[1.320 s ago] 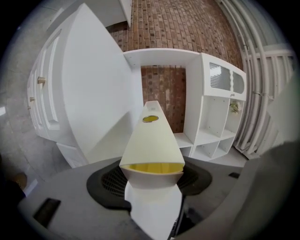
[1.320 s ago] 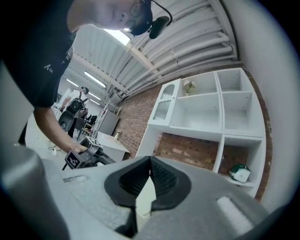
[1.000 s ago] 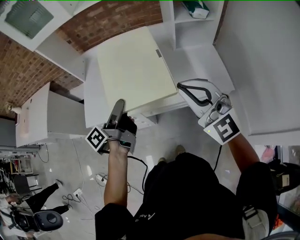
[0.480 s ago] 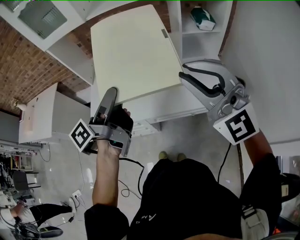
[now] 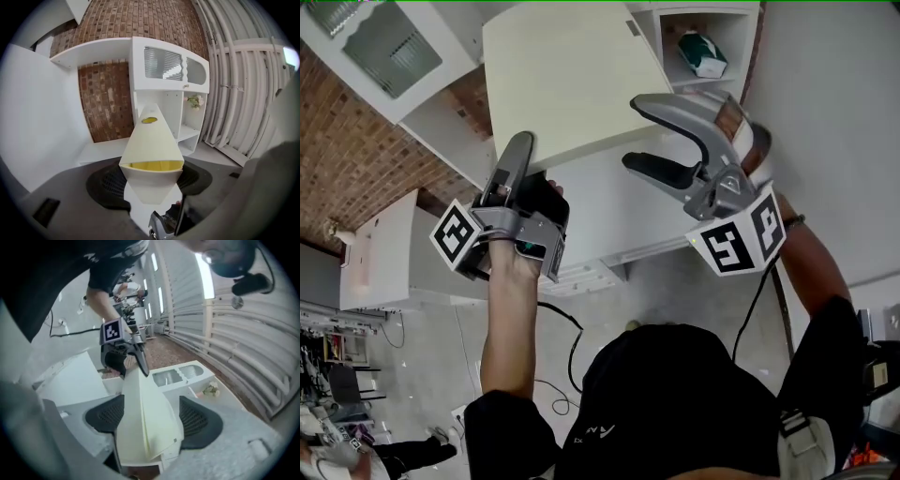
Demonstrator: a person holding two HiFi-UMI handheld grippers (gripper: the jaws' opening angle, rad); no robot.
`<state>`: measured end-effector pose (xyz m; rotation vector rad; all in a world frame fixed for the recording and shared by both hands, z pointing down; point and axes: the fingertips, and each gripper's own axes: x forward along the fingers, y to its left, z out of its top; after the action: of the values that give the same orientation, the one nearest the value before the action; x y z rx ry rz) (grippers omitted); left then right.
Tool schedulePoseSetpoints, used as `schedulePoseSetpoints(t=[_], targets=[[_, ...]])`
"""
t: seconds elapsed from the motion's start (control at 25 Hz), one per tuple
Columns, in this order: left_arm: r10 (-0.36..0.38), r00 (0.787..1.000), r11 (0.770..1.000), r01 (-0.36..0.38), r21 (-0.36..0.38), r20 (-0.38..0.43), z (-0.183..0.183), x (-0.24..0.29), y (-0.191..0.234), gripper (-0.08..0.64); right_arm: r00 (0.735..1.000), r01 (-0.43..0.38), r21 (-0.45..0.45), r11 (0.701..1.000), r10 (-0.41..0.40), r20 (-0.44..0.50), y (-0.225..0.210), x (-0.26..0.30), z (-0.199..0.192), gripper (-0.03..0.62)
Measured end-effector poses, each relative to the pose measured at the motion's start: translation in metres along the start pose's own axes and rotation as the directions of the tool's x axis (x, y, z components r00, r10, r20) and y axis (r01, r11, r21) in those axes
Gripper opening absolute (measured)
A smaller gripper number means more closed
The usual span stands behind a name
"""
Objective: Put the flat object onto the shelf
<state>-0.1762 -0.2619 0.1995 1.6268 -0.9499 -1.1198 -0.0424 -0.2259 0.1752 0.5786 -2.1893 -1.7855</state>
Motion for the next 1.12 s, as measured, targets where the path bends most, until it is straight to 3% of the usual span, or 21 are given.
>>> schedulePoseSetpoints(t=[0.12,0.28,0.68,0.8,0.88,1.0,1.12], targets=[[0.004,1.000,1.000,-0.004,-0.012,0.002,0.024,0.028,0.004,0.279,0.996,-0.003,-0.180,0.984,-0.013,-0.089,0.005,0.039,-0.021,0.365],[0.012,1.000,1.000,-0.012,-0.028,0.020,0.046,0.049,0.010,0.279,0.984,-0.022,-0.252,0.967,-0.024,-0.177,0.013,0.081,-0.048,0.382],[-0.006,1.000,0.999,0.006,-0.054,-0.008,0.055,0.059,0.019,0.281,0.940,0.011,-0.327,0.945,-0.121,-0.318,0.025,0.127,-0.082,0.388],[-0.006,1.000,0.999,0.006,-0.054,-0.012,0.073,0.077,0.017,0.282,0.936,0.013,-0.328,0.945,-0.127,-0.328,0.018,0.149,-0.094,0.321],[-0.015,1.000,0.999,0.014,-0.051,-0.016,0.084,0.087,0.015,0.284,0.936,0.017,-0.312,0.950,-0.125,-0.328,0.012,0.160,-0.099,0.313],[-0.072,0.997,0.997,0.071,-0.016,-0.037,0.092,0.095,0.008,0.297,0.935,0.019,-0.261,0.965,-0.109,-0.338,0.006,0.169,-0.104,0.304],[-0.165,0.983,0.981,0.171,0.088,-0.076,0.096,0.100,-0.003,0.322,0.936,0.001,-0.214,0.977,-0.077,-0.345,-0.004,0.178,-0.107,0.299]])
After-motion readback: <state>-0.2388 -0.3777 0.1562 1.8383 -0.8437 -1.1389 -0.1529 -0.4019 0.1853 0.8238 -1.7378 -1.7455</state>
